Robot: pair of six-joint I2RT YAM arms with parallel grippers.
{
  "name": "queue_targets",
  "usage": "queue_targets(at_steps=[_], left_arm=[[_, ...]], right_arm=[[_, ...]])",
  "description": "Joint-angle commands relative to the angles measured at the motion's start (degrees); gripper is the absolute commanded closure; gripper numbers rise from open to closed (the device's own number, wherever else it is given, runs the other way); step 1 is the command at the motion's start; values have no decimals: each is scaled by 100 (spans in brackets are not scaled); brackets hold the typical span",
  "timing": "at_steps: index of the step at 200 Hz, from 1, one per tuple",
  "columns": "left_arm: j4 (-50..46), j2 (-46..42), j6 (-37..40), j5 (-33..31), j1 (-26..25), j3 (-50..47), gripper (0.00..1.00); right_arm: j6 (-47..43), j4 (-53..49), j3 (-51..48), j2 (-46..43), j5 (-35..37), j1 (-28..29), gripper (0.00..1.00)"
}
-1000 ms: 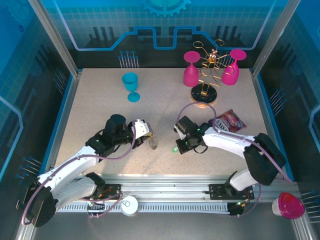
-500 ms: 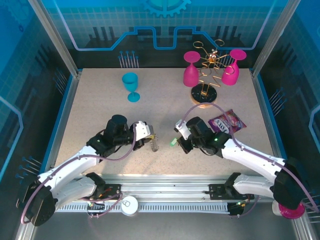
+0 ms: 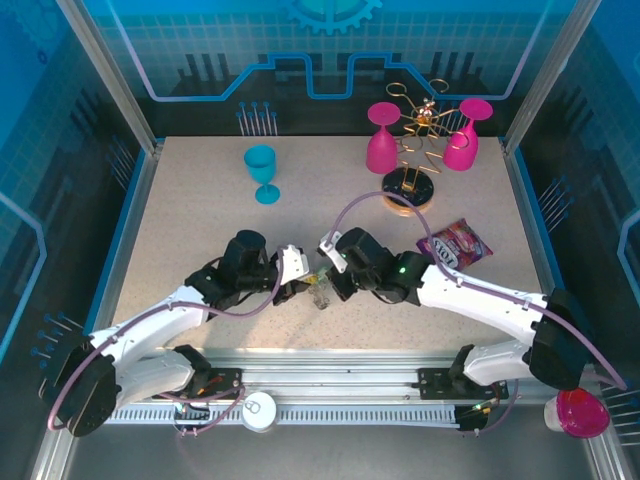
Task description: Put the keys on the keyring
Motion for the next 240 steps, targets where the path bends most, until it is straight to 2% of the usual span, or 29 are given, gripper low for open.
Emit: queue_targets(at_steps=[1,32,54,84,130,175,207,240], left_arm=[[144,72,-39,-166,-25,232,100],[127,134,-53,-189,-27,265,100],[232,79,-62,-40,-37,199,100],[507,-146,-31,228,-39,12,100],[618,-335,60,403,-42,-99,100],[652,-340,158,454,-71,-172,100],[757,-305,72,439,-85,-189,100],[794,-232,22,439,-81,-181,100]], right_arm=[[-458,463,-236,-390,-491,196,100],[-762,1228,-1020,-987,-1152,202,100],[-831,1599,-1360,-1281,-1222,155,100],[-850,1298,-1332,-1356,-1206,-161,100],[-1002,941,-1152,-1432,-1825,-662,100],[-1234,879,-1050,-1491,-2443,-811,100],[-1332,1029,-1093,-1611,-2539,-871,100],[-1337,1100,-970,-1358,-2733,-877,100]])
